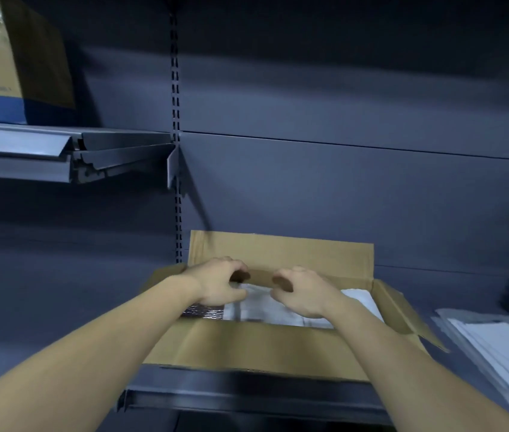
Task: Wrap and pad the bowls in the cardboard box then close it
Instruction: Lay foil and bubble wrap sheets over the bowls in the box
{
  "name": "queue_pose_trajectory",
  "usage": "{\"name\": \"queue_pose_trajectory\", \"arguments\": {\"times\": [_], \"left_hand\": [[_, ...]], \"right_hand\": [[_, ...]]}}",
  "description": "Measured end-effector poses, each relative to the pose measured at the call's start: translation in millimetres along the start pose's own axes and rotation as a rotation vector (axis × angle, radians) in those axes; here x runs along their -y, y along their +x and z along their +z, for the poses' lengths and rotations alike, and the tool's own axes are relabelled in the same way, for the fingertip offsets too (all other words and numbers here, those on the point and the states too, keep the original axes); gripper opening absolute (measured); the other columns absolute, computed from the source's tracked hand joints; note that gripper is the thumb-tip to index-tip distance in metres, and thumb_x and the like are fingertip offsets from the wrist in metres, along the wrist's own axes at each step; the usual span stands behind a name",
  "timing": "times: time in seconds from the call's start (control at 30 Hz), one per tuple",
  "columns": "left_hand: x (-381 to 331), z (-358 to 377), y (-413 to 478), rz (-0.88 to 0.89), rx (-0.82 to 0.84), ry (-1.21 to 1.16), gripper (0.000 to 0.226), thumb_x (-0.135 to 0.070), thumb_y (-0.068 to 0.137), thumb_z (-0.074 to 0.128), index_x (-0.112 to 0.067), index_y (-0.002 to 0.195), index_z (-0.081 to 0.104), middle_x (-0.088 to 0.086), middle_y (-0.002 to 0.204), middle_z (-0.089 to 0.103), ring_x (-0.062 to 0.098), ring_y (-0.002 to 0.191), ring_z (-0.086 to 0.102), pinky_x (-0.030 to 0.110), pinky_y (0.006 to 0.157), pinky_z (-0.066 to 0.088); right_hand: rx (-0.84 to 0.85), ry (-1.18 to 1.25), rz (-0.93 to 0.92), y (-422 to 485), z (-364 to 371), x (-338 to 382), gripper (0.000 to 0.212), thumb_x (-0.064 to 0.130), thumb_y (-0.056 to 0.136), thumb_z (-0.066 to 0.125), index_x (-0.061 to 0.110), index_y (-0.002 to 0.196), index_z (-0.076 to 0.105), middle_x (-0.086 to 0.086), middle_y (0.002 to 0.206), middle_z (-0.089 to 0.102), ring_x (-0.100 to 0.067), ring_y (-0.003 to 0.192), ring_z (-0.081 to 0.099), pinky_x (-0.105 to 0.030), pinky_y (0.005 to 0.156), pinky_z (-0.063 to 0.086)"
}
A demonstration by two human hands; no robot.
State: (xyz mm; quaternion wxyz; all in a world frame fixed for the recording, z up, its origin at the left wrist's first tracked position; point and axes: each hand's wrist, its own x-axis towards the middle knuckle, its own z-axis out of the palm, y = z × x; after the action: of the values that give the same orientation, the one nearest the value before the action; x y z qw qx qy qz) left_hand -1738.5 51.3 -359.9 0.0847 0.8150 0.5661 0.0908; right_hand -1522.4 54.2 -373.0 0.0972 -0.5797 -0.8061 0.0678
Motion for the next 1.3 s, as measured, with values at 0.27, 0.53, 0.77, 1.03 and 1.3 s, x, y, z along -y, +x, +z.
{"name": "queue_pose_trajectory", "arguments": {"times": [0.27, 0.53, 0.77, 1.03, 1.3], "left_hand": [[-82, 26, 27, 0.024, -0.037, 0.021, 0.045, -0.047, 0.086, 0.053, -0.03, 0.128, 0.055, -0.01, 0.133, 0.053, 0.016, 0.12, 0.051, 0.038, 0.098, 0.045], [-169, 39, 61, 0.166, -0.012, 0.067, 0.048, -0.048, 0.082, 0.05, -0.029, 0.126, 0.056, -0.008, 0.128, 0.056, 0.017, 0.115, 0.052, 0.04, 0.093, 0.048], [-252, 68, 89, 0.303, 0.009, 0.031, 0.046, -0.046, 0.084, 0.05, -0.032, 0.127, 0.056, -0.007, 0.13, 0.056, 0.018, 0.119, 0.051, 0.041, 0.095, 0.048], [-330, 117, 118, 0.433, 0.037, -0.005, 0.049, -0.045, 0.089, 0.053, -0.028, 0.136, 0.051, -0.001, 0.14, 0.052, 0.022, 0.13, 0.044, 0.038, 0.101, 0.043], [-374, 168, 133, 0.506, 0.174, 0.034, 0.055, -0.045, 0.089, 0.053, -0.031, 0.141, 0.046, -0.003, 0.148, 0.045, 0.021, 0.133, 0.042, 0.041, 0.105, 0.041]], "right_hand": [[-0.061, -0.083, 0.168, -56, -26, -66, 0.047, 0.052, 0.094, 0.042, 0.031, 0.135, 0.048, 0.002, 0.132, 0.051, -0.021, 0.127, 0.042, -0.039, 0.098, 0.036], [-0.113, -0.063, 0.288, -109, -48, -139, 0.045, 0.049, 0.093, 0.045, 0.031, 0.134, 0.047, 0.001, 0.138, 0.047, -0.024, 0.129, 0.039, -0.045, 0.101, 0.037], [-0.16, -0.026, 0.411, -156, -56, -218, 0.051, 0.052, 0.091, 0.049, 0.029, 0.137, 0.048, -0.003, 0.139, 0.049, -0.028, 0.131, 0.04, -0.046, 0.108, 0.036], [-0.173, -0.039, 0.562, -205, -43, -302, 0.042, 0.038, 0.095, 0.052, 0.025, 0.136, 0.051, -0.001, 0.139, 0.054, -0.024, 0.124, 0.051, -0.039, 0.101, 0.044], [-0.172, 0.016, 0.696, -220, -7, -344, 0.047, 0.034, 0.095, 0.053, 0.02, 0.14, 0.048, -0.003, 0.143, 0.048, -0.026, 0.129, 0.046, -0.04, 0.102, 0.044]]}}
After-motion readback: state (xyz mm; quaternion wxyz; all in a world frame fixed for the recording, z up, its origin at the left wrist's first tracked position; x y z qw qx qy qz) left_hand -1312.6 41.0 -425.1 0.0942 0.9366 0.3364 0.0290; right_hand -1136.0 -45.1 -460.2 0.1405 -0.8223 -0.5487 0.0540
